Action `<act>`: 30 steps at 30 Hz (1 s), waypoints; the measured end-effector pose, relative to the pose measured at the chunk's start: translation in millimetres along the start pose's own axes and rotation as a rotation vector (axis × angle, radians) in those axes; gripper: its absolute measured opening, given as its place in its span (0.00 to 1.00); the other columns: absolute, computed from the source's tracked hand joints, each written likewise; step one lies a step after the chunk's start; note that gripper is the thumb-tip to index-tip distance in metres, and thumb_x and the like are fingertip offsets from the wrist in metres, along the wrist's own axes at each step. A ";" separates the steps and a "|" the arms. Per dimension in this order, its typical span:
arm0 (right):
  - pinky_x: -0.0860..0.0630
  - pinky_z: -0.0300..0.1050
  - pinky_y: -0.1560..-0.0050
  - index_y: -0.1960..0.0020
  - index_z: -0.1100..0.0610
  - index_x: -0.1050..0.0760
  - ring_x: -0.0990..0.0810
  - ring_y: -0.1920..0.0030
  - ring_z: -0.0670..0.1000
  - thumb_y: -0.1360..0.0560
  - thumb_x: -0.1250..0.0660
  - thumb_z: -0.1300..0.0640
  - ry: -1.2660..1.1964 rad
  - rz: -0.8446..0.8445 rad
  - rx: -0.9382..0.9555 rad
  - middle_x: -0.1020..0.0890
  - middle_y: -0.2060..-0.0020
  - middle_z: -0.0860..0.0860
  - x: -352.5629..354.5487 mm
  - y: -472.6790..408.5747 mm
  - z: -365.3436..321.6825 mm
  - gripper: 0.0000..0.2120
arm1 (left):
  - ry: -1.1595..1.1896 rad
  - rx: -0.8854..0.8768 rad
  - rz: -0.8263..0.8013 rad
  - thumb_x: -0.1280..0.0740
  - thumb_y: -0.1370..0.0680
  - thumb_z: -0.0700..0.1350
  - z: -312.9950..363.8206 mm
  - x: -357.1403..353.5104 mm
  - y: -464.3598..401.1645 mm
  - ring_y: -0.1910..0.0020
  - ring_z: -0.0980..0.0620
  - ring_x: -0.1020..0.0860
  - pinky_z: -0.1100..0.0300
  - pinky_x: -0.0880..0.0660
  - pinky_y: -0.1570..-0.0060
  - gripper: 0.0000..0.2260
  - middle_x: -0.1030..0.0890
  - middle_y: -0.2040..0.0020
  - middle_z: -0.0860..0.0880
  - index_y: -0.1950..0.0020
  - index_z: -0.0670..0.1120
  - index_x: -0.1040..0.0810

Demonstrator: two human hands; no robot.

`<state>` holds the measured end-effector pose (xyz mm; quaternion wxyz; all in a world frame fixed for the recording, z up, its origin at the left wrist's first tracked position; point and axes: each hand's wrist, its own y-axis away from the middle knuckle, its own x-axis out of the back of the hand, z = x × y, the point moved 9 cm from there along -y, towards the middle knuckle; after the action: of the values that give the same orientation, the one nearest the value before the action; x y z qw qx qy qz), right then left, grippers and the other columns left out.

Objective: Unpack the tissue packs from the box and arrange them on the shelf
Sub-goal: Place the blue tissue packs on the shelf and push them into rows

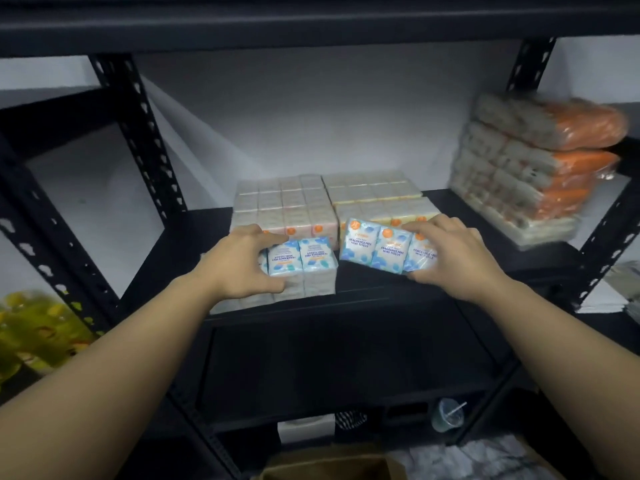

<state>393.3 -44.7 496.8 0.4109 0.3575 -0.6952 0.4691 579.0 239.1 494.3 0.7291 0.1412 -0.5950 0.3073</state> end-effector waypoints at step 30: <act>0.39 0.49 0.30 0.30 0.40 0.28 0.33 0.36 0.48 0.29 0.25 0.35 -0.022 -0.012 0.196 0.29 0.39 0.42 -36.6 -44.5 18.7 0.30 | 0.092 0.123 -0.062 0.28 0.37 0.66 -26.5 -19.0 -15.0 0.38 0.58 0.30 0.49 0.28 0.35 0.37 0.26 0.39 0.63 0.28 0.71 0.33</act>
<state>443.1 -71.9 475.5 0.3692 0.4053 -0.6481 0.5286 606.9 237.4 471.9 0.7549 0.1900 -0.5361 0.3266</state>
